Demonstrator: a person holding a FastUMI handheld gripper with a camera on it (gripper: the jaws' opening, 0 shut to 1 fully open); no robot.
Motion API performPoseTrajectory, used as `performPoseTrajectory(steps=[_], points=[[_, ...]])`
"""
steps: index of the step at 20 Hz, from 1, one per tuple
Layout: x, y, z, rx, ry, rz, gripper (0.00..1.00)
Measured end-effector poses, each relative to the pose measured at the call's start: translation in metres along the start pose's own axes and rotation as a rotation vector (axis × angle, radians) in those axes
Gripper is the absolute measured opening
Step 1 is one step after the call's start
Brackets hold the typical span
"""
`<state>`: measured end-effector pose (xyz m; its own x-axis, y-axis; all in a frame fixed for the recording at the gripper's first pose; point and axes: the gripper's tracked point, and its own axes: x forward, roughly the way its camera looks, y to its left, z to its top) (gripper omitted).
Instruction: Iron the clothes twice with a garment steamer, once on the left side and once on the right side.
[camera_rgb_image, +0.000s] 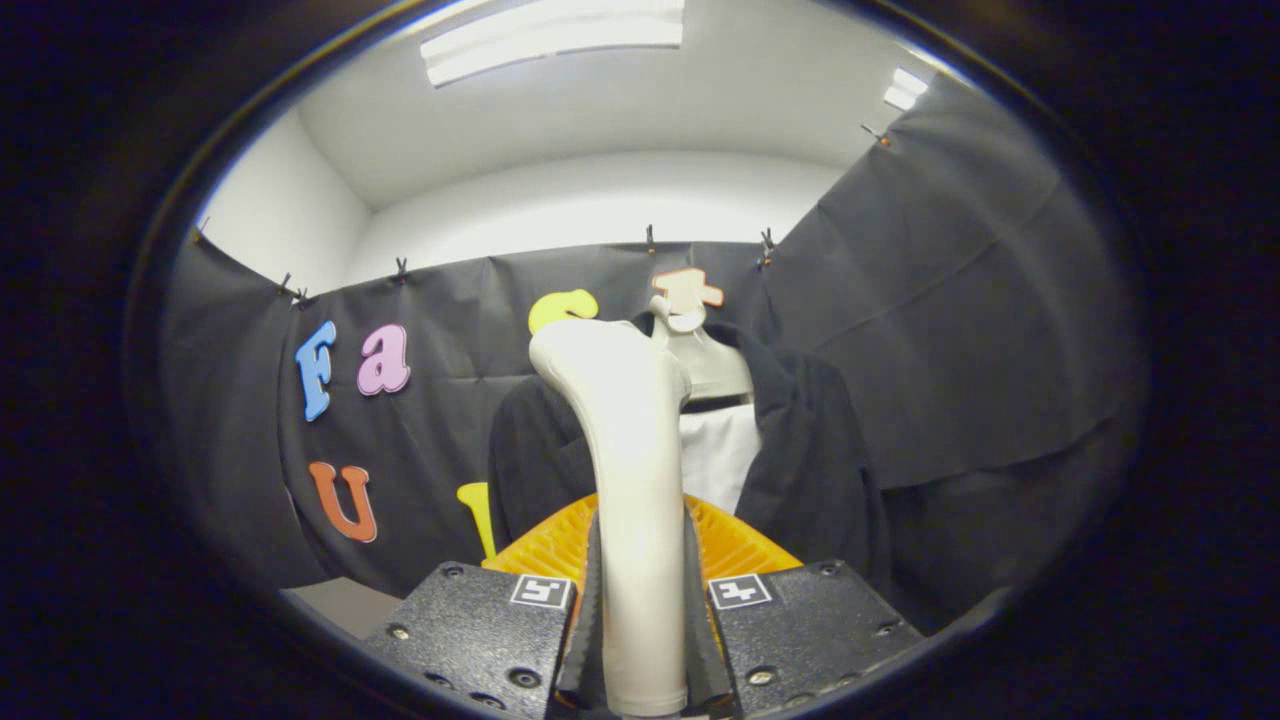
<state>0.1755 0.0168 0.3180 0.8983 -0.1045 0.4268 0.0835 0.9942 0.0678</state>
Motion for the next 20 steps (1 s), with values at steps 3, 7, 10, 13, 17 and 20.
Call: performPoseTrajectory(steps=[3,7,10,13,17,20], points=[[0.017,0.009,0.014,-0.06,-0.069,0.016,0.37],[0.033,0.016,0.019,-0.144,-0.129,0.009,0.37],[0.04,0.021,0.016,-0.187,-0.155,-0.008,0.36],[0.045,0.017,0.01,-0.23,-0.168,-0.063,0.37],[0.035,0.019,-0.011,-0.272,-0.144,-0.118,0.36],[0.024,0.019,-0.033,-0.299,-0.101,-0.158,0.37]])
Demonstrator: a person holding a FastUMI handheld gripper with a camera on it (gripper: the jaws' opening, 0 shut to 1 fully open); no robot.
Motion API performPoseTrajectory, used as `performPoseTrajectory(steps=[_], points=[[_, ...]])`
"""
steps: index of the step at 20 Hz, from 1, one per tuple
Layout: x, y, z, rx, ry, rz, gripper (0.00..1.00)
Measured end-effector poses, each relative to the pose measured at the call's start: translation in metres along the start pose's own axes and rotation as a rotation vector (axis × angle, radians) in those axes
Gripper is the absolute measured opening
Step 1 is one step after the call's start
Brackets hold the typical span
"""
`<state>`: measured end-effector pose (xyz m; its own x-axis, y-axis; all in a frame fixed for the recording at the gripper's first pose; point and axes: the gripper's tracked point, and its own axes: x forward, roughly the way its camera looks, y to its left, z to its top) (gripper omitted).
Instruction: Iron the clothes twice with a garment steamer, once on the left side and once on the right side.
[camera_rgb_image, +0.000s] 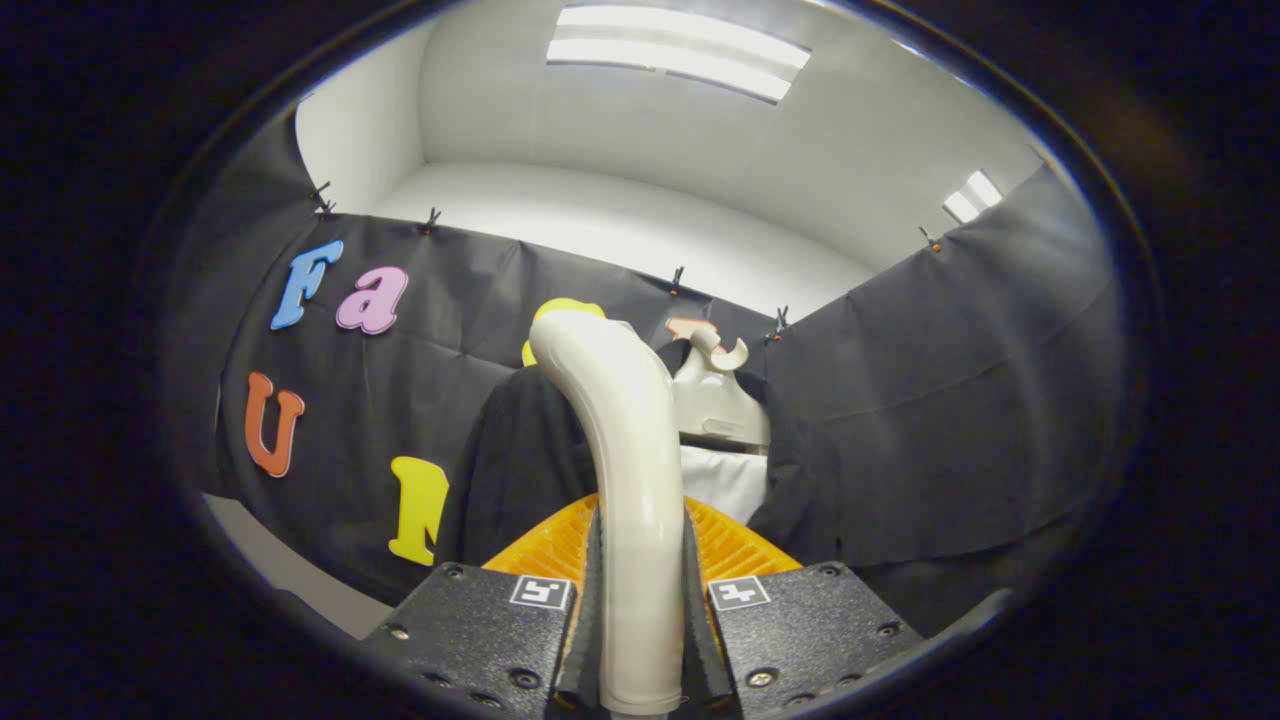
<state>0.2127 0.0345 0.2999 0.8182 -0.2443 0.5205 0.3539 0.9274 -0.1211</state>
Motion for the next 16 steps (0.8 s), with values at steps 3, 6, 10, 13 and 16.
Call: performPoseTrajectory(steps=[3,6,10,13,16], points=[[-0.007,0.004,-0.015,-0.02,0.039,-0.02,0.37],[-0.015,0.003,-0.027,-0.045,0.066,-0.035,0.37],[-0.025,0.0,-0.051,-0.059,0.122,-0.04,0.37],[-0.033,-0.005,-0.073,-0.065,0.164,-0.046,0.37],[-0.04,-0.009,-0.098,-0.059,0.219,-0.044,0.37]])
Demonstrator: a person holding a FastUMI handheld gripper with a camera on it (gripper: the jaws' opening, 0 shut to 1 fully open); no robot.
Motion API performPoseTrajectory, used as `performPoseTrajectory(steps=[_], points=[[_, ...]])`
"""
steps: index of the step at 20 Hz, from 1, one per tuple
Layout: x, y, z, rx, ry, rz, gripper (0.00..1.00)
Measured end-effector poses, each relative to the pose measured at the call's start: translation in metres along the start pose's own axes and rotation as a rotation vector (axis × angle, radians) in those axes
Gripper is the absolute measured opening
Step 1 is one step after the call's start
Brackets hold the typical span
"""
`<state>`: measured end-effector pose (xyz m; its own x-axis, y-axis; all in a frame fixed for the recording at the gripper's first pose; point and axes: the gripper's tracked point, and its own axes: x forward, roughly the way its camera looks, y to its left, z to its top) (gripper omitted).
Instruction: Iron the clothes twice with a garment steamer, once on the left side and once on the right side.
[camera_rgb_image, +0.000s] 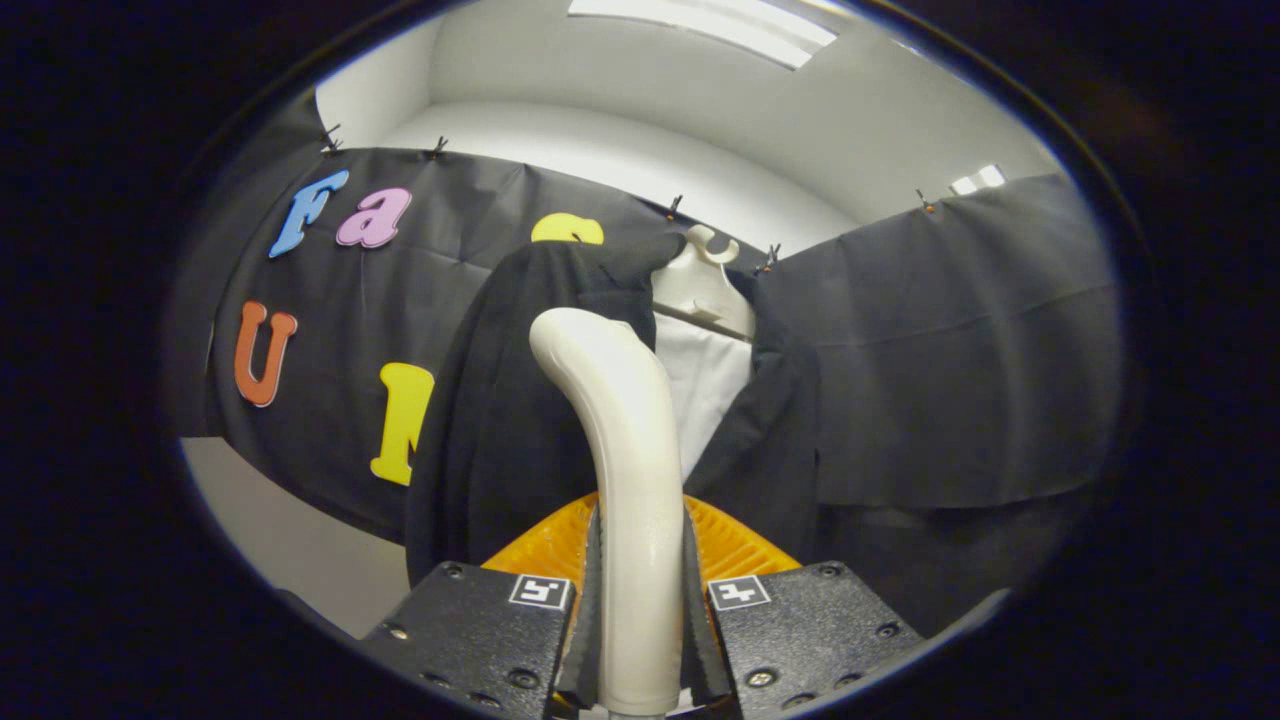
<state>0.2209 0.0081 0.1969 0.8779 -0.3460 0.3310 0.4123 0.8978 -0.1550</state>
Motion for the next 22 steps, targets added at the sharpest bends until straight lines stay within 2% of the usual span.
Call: performPoseTrajectory(steps=[22], points=[[-0.025,-0.001,-0.131,-0.052,0.23,0.033,0.37]])
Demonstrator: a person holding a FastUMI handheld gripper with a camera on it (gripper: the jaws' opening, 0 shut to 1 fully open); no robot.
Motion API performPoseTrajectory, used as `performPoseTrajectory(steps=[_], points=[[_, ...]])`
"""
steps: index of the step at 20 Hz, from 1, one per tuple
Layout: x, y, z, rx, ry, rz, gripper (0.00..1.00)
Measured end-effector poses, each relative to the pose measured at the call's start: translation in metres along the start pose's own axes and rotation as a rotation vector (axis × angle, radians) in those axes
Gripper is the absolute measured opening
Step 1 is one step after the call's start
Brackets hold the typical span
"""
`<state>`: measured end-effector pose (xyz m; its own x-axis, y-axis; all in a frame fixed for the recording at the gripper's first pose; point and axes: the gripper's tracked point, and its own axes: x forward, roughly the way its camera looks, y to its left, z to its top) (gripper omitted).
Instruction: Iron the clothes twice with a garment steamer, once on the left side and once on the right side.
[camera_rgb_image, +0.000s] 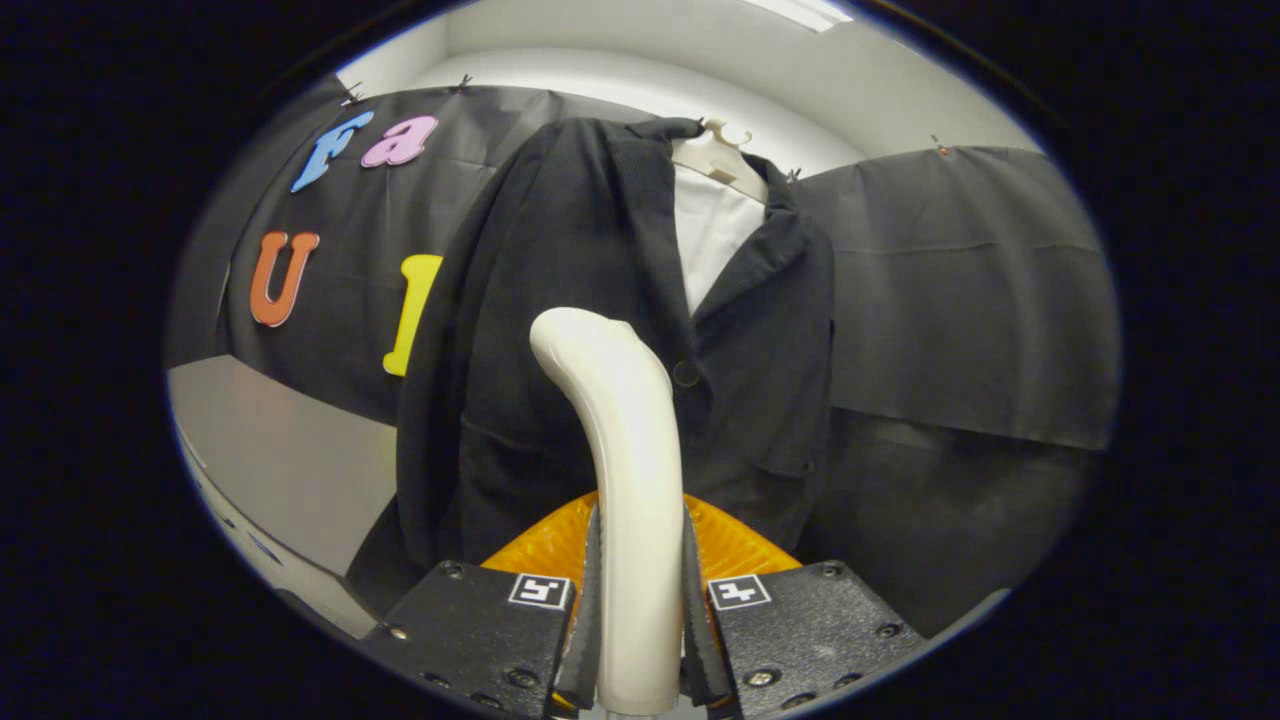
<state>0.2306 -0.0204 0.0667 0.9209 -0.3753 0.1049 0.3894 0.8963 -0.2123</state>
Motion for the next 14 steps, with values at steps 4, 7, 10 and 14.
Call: performPoseTrajectory(steps=[4,7,10,14], points=[[-0.001,0.006,-0.021,-0.012,0.034,0.016,0.37],[0.0,0.008,-0.034,-0.011,0.06,0.028,0.37],[0.0,0.012,-0.049,-0.007,0.084,0.039,0.37],[-0.004,0.016,-0.068,-0.005,0.107,0.052,0.37]])
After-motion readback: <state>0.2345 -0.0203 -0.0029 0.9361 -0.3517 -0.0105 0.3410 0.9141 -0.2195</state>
